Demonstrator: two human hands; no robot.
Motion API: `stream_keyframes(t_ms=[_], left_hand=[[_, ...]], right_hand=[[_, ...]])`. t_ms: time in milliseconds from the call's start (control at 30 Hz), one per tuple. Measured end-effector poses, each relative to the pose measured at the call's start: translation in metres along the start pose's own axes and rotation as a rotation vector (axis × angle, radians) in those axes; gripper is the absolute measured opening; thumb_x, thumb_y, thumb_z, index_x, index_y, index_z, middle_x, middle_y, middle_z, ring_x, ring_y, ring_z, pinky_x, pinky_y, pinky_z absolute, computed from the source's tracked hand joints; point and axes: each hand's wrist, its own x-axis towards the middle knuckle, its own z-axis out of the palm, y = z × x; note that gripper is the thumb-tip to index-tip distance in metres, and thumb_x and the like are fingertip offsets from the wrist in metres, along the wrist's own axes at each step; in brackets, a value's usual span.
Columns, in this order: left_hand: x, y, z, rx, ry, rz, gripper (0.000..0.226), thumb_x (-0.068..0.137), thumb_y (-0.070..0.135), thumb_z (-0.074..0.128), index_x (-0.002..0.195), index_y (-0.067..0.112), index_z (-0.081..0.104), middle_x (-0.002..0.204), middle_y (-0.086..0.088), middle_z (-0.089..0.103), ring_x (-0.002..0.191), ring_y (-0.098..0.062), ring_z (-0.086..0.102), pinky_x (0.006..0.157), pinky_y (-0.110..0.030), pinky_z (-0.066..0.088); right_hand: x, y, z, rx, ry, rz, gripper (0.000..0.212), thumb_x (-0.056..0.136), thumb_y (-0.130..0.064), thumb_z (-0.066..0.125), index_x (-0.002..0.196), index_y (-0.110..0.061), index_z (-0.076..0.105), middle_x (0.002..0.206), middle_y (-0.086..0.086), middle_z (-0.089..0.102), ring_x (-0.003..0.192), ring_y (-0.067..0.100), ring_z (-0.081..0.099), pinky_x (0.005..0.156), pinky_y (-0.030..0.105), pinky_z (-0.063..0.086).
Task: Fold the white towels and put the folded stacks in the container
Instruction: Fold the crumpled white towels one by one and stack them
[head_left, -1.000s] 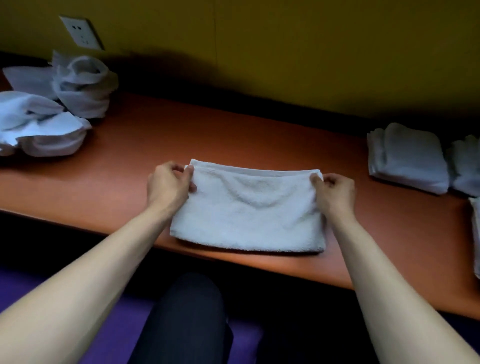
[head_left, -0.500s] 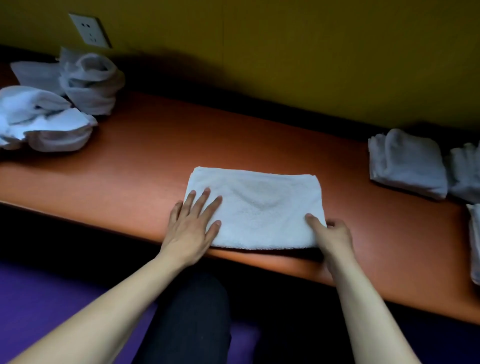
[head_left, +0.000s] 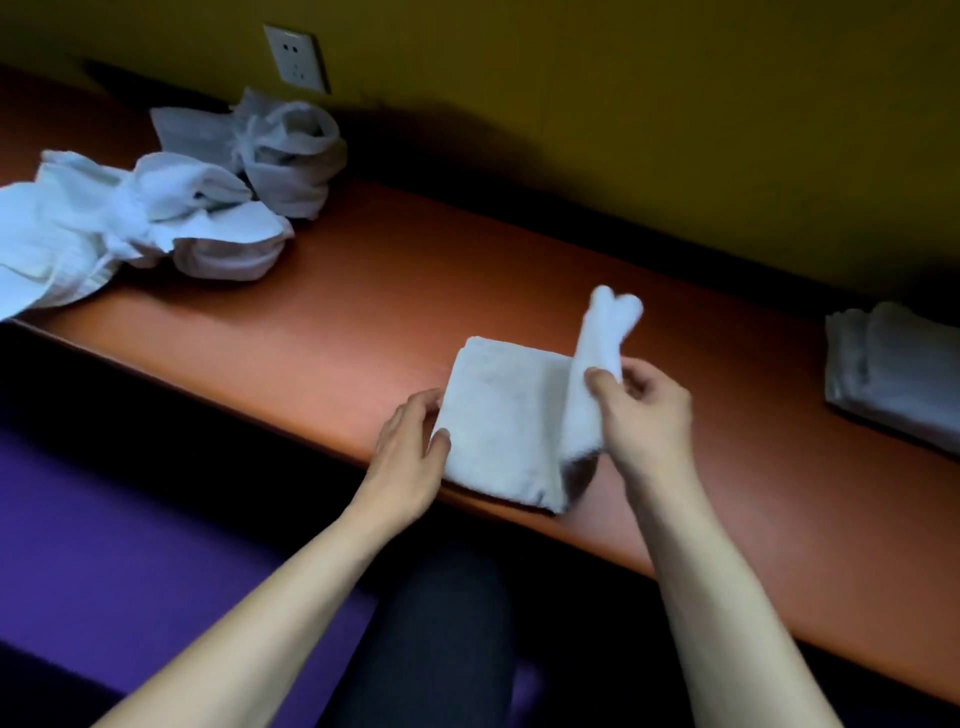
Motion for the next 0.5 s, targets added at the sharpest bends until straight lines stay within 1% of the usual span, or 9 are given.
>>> stream_keyframes(t_ms=[67,100,167,233,267,300,367,400,500], left_hand=[[-0.004,-0.002,-0.005,-0.072,-0.012,-0.027,0.039,0.102,0.015,0.047,0.14,0.022,0.046,0.137,0.008,0.054,0.131,-0.011,0.048,0.114,-0.032,0.035],[-0.004,-0.002,-0.007,-0.102,-0.01,-0.051,0.037,0.103,0.017,0.045,0.14,0.021,0.047,0.137,0.006,0.057,0.129,-0.009,0.05,0.112,-0.029,0.036],[-0.002,-0.003,-0.01,-0.165,0.01,-0.12,0.035,0.104,0.028,0.043,0.138,0.024,0.05,0.134,0.006,0.061,0.126,-0.01,0.055,0.11,-0.03,0.039],[0.0,-0.002,-0.013,-0.218,0.026,-0.187,0.04,0.097,0.049,0.04,0.132,0.034,0.053,0.128,0.008,0.065,0.121,-0.011,0.059,0.109,-0.037,0.044],[0.001,-0.002,-0.013,-0.225,0.025,-0.21,0.044,0.093,0.057,0.038,0.129,0.038,0.053,0.126,0.009,0.066,0.119,-0.012,0.061,0.108,-0.041,0.045],[0.002,0.0,-0.013,-0.213,0.02,-0.225,0.044,0.092,0.058,0.038,0.129,0.039,0.053,0.124,0.01,0.066,0.118,-0.014,0.061,0.107,-0.042,0.046],[0.002,0.007,-0.012,-0.119,0.017,-0.231,0.041,0.098,0.049,0.043,0.133,0.03,0.052,0.123,0.007,0.064,0.116,-0.018,0.06,0.105,-0.039,0.045],[0.001,0.009,-0.01,-0.067,0.014,-0.216,0.041,0.099,0.044,0.047,0.134,0.024,0.053,0.123,0.003,0.063,0.115,-0.021,0.059,0.104,-0.039,0.044],[-0.004,0.017,0.0,-0.003,-0.035,-0.21,0.052,0.093,0.046,0.058,0.137,0.02,0.049,0.13,-0.003,0.057,0.122,-0.023,0.052,0.107,-0.044,0.042]], right_hand=[[-0.014,-0.004,0.029,-0.115,-0.06,-0.053,0.003,0.085,-0.019,0.068,0.084,-0.016,0.068,0.058,-0.009,0.057,0.049,0.002,0.048,0.052,0.022,0.037],[-0.021,-0.001,0.043,-0.165,-0.117,-0.05,0.004,0.086,-0.022,0.066,0.085,-0.018,0.067,0.058,-0.009,0.057,0.052,0.001,0.051,0.053,0.021,0.038],[-0.035,0.008,0.066,-0.317,-0.317,-0.008,0.016,0.089,-0.033,0.064,0.101,-0.024,0.067,0.072,-0.011,0.063,0.076,0.01,0.061,0.069,0.025,0.044],[-0.046,0.02,0.078,-0.422,-0.476,0.034,0.039,0.091,-0.042,0.062,0.125,-0.023,0.063,0.092,-0.007,0.066,0.1,0.016,0.063,0.089,0.029,0.047],[-0.049,0.025,0.079,-0.4,-0.467,0.032,0.039,0.093,-0.041,0.061,0.126,-0.022,0.063,0.095,-0.007,0.066,0.101,0.015,0.063,0.092,0.029,0.048],[-0.05,0.028,0.076,-0.336,-0.413,0.006,0.033,0.093,-0.036,0.061,0.122,-0.023,0.066,0.093,-0.007,0.066,0.094,0.01,0.063,0.088,0.026,0.048],[-0.048,0.033,0.062,-0.219,-0.236,-0.055,0.019,0.092,-0.025,0.061,0.108,-0.024,0.071,0.085,-0.007,0.066,0.076,0.004,0.061,0.072,0.018,0.044],[-0.044,0.037,0.054,-0.207,-0.139,-0.075,0.017,0.09,-0.021,0.061,0.104,-0.024,0.071,0.081,-0.007,0.064,0.072,0.005,0.059,0.069,0.019,0.042],[-0.03,0.053,0.026,-0.316,0.038,-0.043,0.022,0.088,-0.023,0.061,0.11,-0.024,0.064,0.09,-0.004,0.059,0.084,0.016,0.058,0.078,0.028,0.045]])
